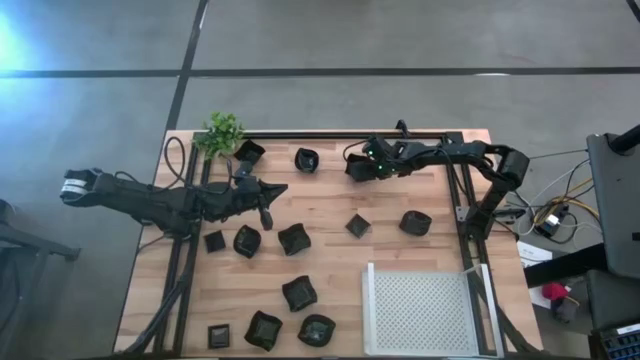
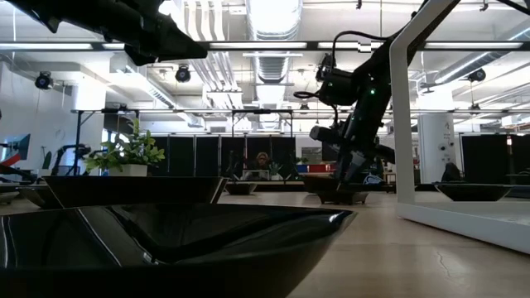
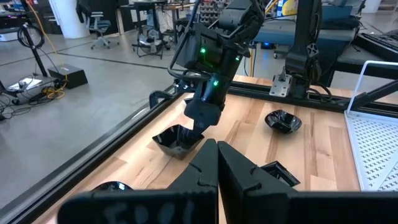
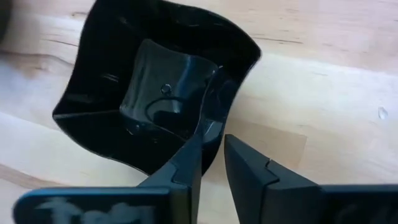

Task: Pick & Place Mini shaped plates
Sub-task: Put the distorted square plate on the shelf

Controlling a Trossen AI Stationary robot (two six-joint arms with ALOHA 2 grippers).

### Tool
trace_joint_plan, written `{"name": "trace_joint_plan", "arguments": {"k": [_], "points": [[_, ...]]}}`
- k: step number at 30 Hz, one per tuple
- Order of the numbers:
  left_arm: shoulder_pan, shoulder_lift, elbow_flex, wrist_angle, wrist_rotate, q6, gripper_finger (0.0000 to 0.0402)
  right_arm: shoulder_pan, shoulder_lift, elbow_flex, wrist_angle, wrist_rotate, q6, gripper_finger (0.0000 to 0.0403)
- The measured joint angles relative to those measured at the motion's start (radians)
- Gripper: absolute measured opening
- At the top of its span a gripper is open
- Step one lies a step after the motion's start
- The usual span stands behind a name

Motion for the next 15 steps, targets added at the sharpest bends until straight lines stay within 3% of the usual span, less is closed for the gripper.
{"name": "trace_joint_plan", "arguments": {"k": [7, 15], "points": [[0.0, 0.0, 0.0, 0.0, 0.0, 0.0, 0.0, 0.001, 0.0, 0.0, 0.003, 0.0, -0.022, 0.0015], [0.0, 0.0, 0.0, 0.0, 0.001, 0.001, 0.0, 0.001, -0.01, 0.001, -0.001, 0.035, -0.055, 0.0008]]}}
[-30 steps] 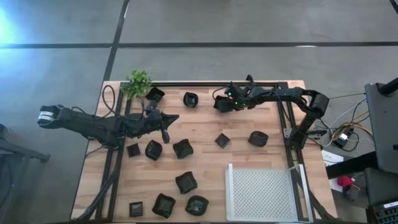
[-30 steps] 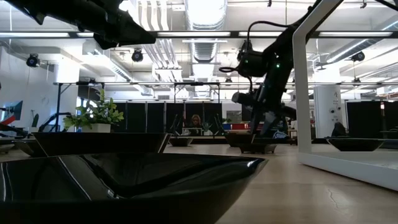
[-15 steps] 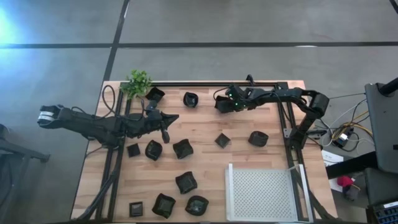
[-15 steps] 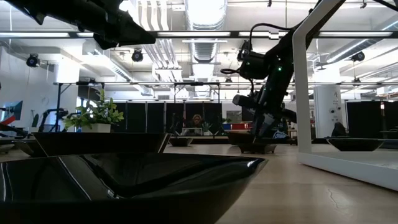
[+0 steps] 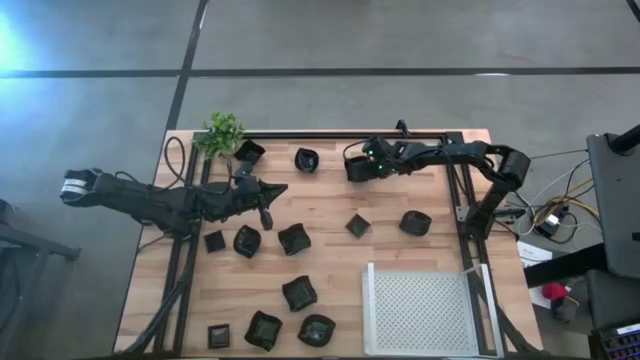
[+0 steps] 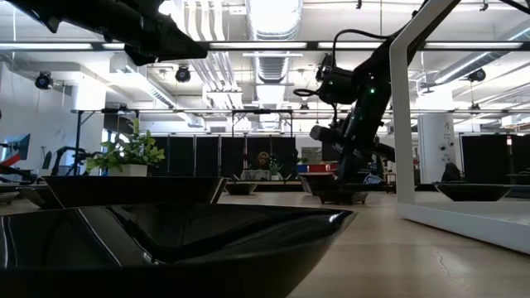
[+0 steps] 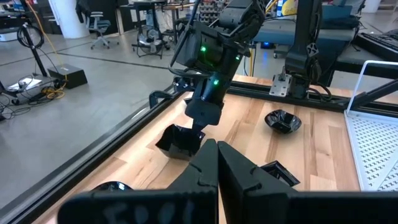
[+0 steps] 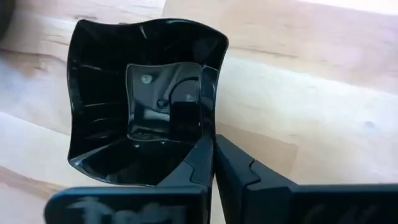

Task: Pick & Place Mini shaped plates
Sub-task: Put the distorted square plate on the shelf

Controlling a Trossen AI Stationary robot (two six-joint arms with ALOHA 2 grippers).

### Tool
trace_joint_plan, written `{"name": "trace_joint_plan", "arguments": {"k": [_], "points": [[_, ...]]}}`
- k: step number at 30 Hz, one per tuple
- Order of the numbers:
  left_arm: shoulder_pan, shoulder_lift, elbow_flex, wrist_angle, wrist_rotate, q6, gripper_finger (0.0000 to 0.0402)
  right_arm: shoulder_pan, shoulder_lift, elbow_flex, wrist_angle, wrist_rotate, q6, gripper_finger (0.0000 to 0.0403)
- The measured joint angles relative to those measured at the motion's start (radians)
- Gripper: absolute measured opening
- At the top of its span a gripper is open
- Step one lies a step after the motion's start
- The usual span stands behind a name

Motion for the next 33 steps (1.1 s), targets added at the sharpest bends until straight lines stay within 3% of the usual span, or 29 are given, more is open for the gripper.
{"name": "trace_joint_plan", "arguments": {"k": [9, 25, 33], "points": [[0.0, 0.0, 0.0, 0.0, 0.001, 0.0, 0.0, 0.0, -0.144, 0.0, -0.091, 0.012, -0.057, 0.0008], [0.0, 0.0, 0.0, 0.0, 0.001, 0.0, 0.0, 0.015, -0.569, 0.0, -0.511, -0.02, -0.24, 0.0008], [0.0, 0.0, 0.0, 0.0, 0.001, 0.0, 0.0, 0.061, -0.705, 0.0, -0.668, -0.166, -0.362, 0.0008]]}}
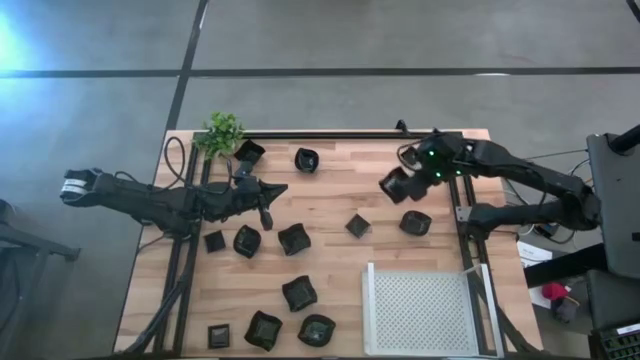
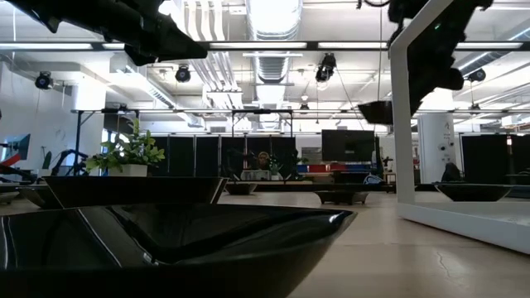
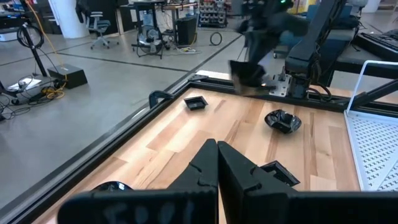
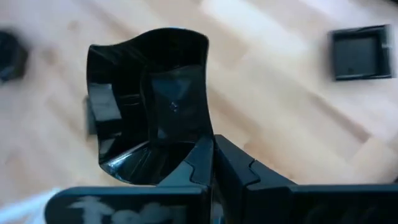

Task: Pick & Place Mini shaped plates
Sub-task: Put the distorted square plate on the shelf

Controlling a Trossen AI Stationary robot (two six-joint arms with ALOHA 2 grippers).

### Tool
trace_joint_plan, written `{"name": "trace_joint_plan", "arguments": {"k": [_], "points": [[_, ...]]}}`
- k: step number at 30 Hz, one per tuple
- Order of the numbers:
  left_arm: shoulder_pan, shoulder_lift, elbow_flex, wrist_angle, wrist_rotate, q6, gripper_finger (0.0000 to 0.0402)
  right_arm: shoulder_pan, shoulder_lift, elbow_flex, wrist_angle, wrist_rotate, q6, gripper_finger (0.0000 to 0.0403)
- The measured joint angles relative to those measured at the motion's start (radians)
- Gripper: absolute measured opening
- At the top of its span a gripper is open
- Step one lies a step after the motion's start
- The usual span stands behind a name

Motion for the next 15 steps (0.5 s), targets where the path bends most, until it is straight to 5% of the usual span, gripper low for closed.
{"name": "trace_joint_plan", "arguments": {"k": [7, 15], "points": [[0.0, 0.0, 0.0, -0.006, 0.0, 0.001, 0.0, 0.092, -0.07, 0.0, -0.154, -0.144, -0.061, 0.0008], [0.0, 0.0, 0.0, -0.011, 0.007, 0.01, 0.0, 0.324, -0.068, 0.0, -0.268, -0.173, -0.112, 0.0008]]}}
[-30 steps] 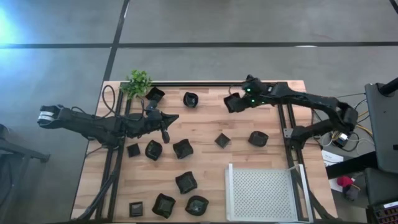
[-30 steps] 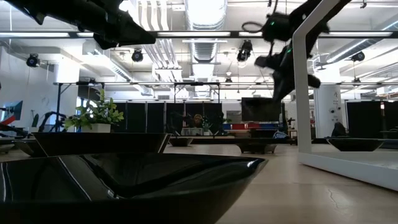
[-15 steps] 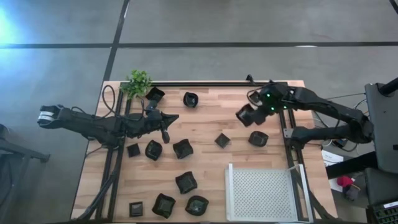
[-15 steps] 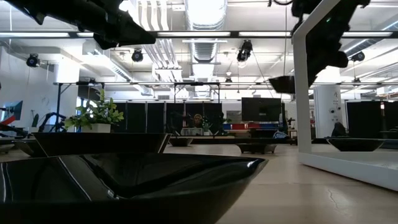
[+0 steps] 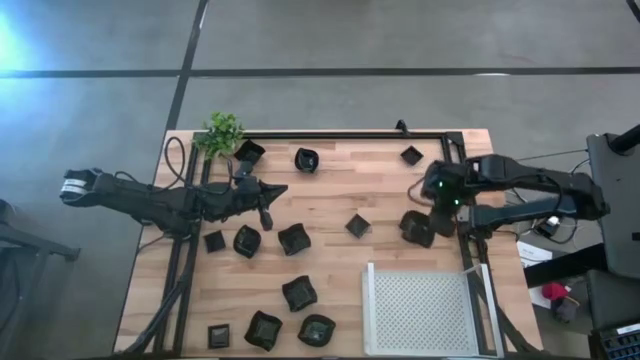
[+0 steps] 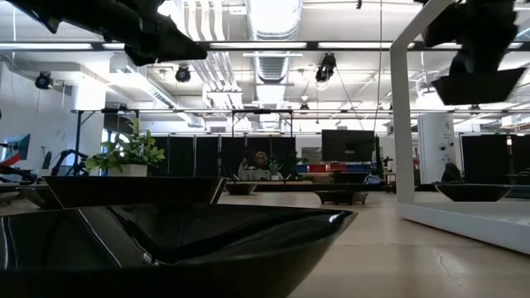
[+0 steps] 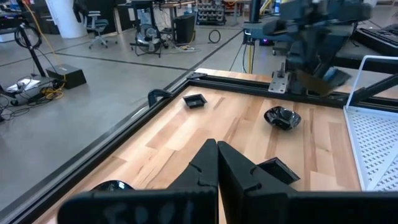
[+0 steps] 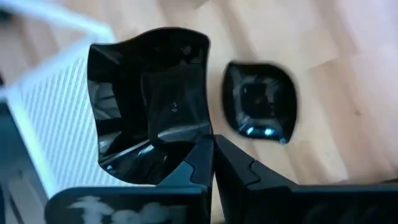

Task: Pick & Place Mini shaped plates
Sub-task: Put the distorted square plate on the shelf

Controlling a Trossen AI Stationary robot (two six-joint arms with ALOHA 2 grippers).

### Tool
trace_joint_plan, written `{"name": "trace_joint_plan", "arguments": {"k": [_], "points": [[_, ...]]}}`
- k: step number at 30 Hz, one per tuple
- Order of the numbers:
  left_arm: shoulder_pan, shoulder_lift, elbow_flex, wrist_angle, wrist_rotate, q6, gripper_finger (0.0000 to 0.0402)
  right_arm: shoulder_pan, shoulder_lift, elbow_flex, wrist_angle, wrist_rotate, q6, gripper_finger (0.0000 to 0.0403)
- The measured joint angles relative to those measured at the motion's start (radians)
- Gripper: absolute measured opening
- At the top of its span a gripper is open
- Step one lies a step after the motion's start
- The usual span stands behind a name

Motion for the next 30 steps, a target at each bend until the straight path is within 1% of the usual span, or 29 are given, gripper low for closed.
{"name": "trace_joint_plan", "arguments": {"k": [3, 7, 15, 19, 22, 30], "points": [[0.0, 0.0, 0.0, -0.001, 0.0, 0.001, 0.0, 0.106, 0.011, 0.0, -0.006, -0.045, 0.007, 0.0008], [0.0, 0.0, 0.0, -0.002, 0.0, 0.002, 0.0, 0.258, 0.028, 0.0, -0.008, -0.064, 0.048, 0.0008], [0.0, 0.0, 0.0, -0.002, 0.0, 0.062, 0.0, 0.52, 0.102, 0.0, -0.004, -0.074, 0.246, 0.0008], [0.0, 0.0, 0.0, -0.002, 0.0, 0.073, 0.0, 0.613, 0.165, 0.0, 0.022, -0.104, 0.313, 0.0008], [0.0, 0.0, 0.0, -0.001, 0.001, 0.074, 0.0, 0.667, 0.222, 0.0, 0.074, -0.126, 0.326, 0.0008], [0.0, 0.0, 0.0, -0.001, 0.001, 0.074, 0.0, 0.756, 0.386, 0.0, 0.207, -0.172, 0.326, 0.0008]]}}
